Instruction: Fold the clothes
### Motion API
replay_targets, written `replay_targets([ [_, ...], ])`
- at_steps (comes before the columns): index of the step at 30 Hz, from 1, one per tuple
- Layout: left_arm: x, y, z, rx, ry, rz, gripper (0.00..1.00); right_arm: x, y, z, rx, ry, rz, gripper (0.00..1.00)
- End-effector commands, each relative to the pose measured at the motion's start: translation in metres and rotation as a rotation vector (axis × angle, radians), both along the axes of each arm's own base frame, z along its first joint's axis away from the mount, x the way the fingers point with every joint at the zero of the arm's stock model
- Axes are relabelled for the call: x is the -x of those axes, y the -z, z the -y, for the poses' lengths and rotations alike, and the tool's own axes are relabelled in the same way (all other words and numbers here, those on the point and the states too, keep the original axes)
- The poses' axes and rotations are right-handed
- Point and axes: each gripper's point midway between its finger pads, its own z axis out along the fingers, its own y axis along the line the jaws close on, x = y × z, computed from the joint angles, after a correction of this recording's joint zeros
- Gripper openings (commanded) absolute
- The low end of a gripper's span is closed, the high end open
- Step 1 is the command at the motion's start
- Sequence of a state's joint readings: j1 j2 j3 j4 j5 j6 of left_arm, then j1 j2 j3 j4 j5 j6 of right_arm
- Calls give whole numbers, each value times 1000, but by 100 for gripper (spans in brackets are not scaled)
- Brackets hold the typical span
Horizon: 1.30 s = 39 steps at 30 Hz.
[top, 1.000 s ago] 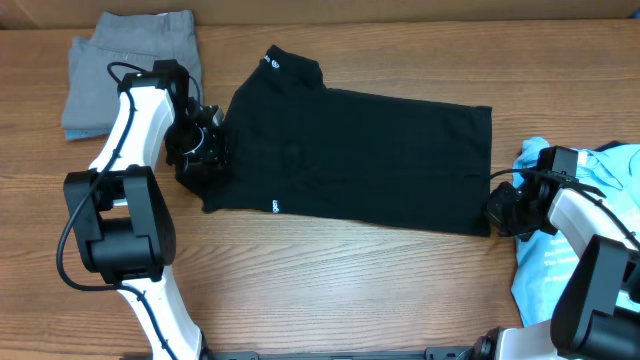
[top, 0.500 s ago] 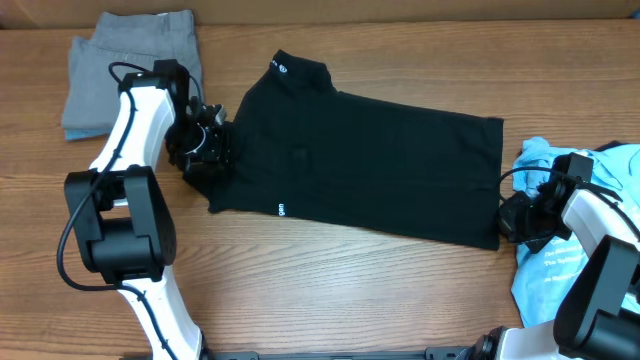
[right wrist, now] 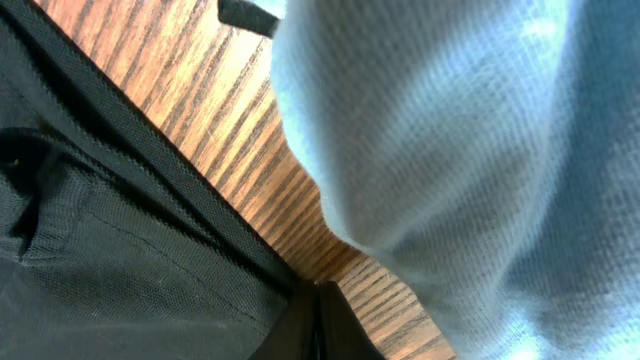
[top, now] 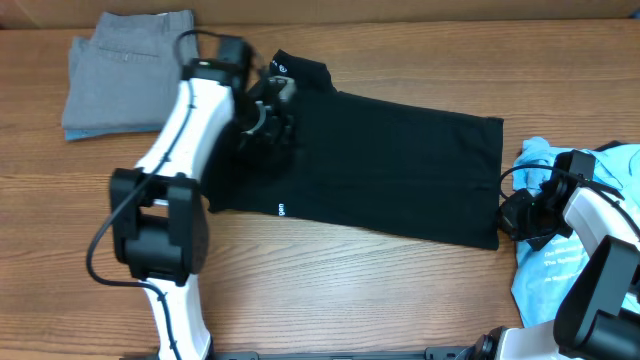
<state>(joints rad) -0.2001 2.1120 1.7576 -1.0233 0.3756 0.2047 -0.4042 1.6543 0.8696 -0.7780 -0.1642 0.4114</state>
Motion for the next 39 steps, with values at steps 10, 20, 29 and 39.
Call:
replay_targets([
  [10,18,78,18,-104,39,-136,45,-7,-5,6,20,8,14,4],
  [20,-8,50,28,-34,-32,-65,8,-5,-5,6,18,4,7,4],
  [29,-21,42,24,-64,-46,-11,11,-4,-4,5,18,-11,4,4],
  [39,-9,44,18,-89,-50,-62,42,-25,-17,2,-6,-76,112,28],
])
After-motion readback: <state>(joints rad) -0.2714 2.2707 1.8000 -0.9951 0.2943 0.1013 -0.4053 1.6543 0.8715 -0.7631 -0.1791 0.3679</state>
